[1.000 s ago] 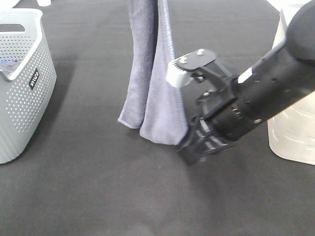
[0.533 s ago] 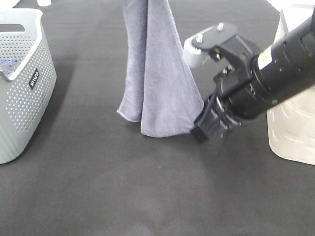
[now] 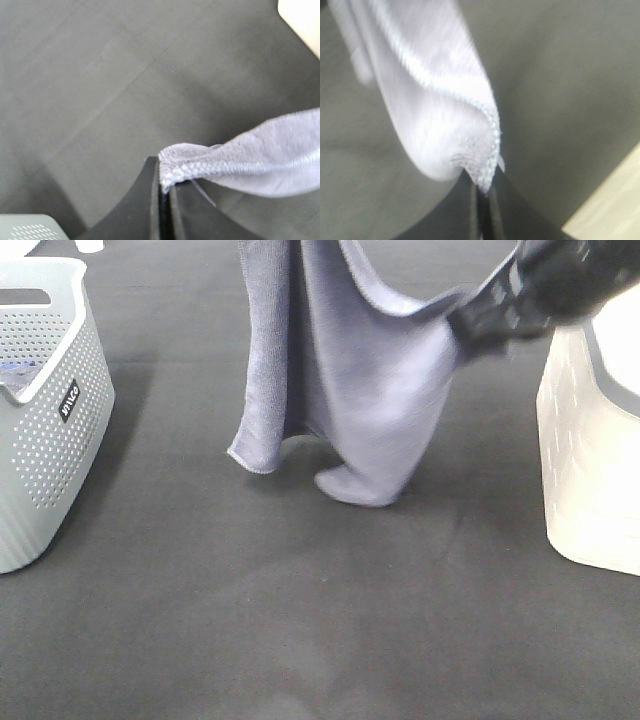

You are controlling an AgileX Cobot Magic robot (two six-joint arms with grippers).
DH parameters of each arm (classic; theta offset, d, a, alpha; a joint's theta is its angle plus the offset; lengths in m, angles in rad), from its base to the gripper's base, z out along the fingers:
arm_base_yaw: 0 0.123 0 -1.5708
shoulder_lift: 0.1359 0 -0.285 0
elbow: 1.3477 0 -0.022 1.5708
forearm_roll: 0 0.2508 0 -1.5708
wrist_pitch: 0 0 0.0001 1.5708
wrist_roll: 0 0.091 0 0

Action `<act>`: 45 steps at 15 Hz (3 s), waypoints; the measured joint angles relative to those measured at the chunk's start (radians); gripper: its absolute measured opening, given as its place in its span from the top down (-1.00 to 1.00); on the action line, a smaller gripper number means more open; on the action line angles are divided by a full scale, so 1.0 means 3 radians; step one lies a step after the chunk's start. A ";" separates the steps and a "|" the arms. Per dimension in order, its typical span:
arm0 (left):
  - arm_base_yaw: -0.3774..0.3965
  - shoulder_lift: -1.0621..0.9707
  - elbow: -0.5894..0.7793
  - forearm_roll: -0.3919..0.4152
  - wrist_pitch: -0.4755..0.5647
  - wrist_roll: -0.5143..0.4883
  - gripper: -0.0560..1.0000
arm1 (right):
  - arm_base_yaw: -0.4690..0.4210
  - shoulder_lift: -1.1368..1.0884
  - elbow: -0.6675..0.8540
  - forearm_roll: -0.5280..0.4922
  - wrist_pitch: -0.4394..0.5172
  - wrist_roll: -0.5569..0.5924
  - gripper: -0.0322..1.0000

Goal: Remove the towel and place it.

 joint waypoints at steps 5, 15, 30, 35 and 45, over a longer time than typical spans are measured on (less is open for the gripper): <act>0.0303 0.0163 0.0000 -0.0007 -0.0003 -0.0163 0.89 | -0.0067 0.0510 -0.0613 -0.0163 0.0003 -0.0160 0.93; 0.1023 0.0537 0.0020 0.0153 -0.1737 -0.0153 0.89 | -0.0103 0.1957 -0.2580 -0.1003 -0.0473 -0.0190 0.93; 0.1073 0.0920 0.0023 0.0297 -0.3057 -0.0217 0.89 | -0.0607 0.2323 -0.2667 -0.0613 -0.1580 -0.0240 0.93; 0.1073 0.1033 0.0023 0.0403 -0.3350 -0.0217 0.89 | -0.0637 0.2473 -0.2667 -0.0553 -0.1773 -0.0240 0.93; 0.0930 0.1110 0.0023 -0.0233 -0.0883 0.0300 0.89 | -0.0737 0.2473 -0.2670 0.0303 0.0797 -0.0173 0.93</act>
